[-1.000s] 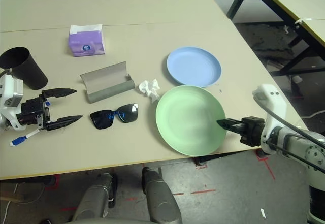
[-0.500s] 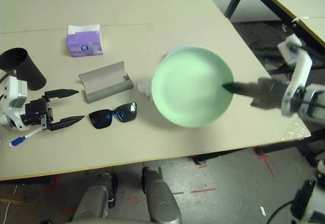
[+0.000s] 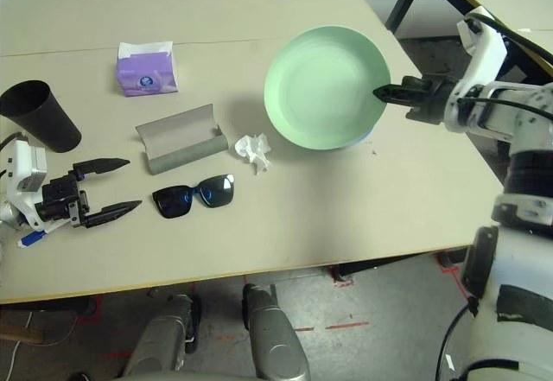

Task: Organize and tidy the items on the table.

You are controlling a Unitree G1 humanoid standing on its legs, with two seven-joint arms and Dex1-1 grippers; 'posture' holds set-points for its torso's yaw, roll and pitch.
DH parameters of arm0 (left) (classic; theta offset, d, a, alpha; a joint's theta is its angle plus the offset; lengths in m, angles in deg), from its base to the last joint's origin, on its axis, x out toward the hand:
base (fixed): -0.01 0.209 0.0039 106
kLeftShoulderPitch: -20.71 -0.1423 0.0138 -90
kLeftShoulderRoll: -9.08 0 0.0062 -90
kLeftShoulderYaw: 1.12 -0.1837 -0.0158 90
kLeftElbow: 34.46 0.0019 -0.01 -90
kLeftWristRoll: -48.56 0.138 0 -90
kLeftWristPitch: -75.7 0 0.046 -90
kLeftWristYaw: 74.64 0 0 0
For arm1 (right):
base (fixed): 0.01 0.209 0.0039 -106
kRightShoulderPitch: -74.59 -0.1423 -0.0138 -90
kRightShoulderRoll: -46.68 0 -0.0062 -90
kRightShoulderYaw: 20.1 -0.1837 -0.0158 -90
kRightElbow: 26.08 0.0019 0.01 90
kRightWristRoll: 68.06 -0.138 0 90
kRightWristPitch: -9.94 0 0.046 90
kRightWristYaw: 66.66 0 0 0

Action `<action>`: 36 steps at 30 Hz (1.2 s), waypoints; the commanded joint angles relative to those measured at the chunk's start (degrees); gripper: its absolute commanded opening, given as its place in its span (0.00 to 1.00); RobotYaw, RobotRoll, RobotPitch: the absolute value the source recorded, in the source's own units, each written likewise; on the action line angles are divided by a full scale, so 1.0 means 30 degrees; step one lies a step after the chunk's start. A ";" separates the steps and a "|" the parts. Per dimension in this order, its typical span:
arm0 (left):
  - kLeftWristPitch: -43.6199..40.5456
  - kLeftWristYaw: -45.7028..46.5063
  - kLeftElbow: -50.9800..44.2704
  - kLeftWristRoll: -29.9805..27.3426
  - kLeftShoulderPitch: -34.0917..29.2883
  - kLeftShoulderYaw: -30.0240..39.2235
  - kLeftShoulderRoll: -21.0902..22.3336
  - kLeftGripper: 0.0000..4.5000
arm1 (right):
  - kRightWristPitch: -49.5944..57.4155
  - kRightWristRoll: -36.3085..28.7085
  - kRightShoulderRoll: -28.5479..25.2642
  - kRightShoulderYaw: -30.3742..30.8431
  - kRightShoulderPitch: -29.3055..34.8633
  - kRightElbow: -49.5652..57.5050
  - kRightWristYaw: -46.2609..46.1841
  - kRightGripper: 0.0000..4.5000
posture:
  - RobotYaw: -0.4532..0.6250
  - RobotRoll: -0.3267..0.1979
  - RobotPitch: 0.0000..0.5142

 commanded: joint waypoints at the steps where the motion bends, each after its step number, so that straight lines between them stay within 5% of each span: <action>1: 0.0047 -0.0042 -0.0357 0.0178 -0.0333 -0.0005 0.0156 1.00 | -0.1611 0.1614 0.0297 0.0409 -0.0734 -0.2233 -0.0350 0.00 | 0.31 0.62 0.44; 11: -0.0029 -0.0007 -0.0717 0.0123 -0.0658 0.0030 0.0202 1.00 | -0.5083 0.4042 0.0829 0.0120 -0.1958 -0.6435 -0.0996 0.00 | 0.31 0.62 0.44; 26: -0.0164 0.0241 -0.1162 0.0069 -0.0977 -0.0007 0.0099 1.00 | -0.4980 0.4764 0.1144 -0.0031 -0.2214 -0.6953 -0.0016 0.00 | 0.31 0.62 0.44; 36: -0.0148 0.0397 -0.0893 0.0167 -0.0775 -0.0215 -0.0094 1.00 | -0.5297 0.5320 0.1069 -0.0068 -0.2492 -0.7062 0.0326 0.74 | 0.30 0.62 0.44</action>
